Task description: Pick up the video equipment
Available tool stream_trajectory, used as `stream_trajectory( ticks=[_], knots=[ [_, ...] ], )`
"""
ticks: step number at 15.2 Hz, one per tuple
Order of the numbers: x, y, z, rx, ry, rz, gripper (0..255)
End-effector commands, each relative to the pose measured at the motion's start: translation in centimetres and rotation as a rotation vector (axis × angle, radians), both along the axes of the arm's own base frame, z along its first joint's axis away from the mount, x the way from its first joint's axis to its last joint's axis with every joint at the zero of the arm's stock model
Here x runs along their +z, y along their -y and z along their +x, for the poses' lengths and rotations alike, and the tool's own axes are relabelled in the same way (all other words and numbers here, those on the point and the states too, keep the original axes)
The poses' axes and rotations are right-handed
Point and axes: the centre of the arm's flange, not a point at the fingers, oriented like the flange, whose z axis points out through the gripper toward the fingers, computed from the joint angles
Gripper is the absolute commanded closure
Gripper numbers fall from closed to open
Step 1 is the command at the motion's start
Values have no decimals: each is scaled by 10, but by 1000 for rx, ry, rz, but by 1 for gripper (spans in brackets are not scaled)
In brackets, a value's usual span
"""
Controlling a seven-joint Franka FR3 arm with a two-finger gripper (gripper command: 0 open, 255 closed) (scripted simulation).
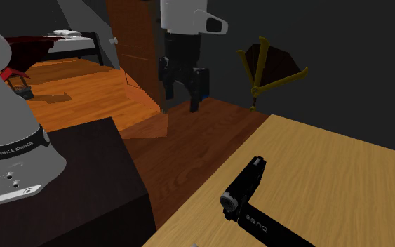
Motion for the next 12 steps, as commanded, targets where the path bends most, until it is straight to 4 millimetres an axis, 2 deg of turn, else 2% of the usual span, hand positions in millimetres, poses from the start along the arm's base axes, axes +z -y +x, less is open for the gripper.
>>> stream_trajectory(
  ticks=[1, 12],
  knots=[
    [-16, 18, 8, 6, 4, -2, 0],
    [-104, 117, 62, 37, 22, -7, 0]
  ],
)
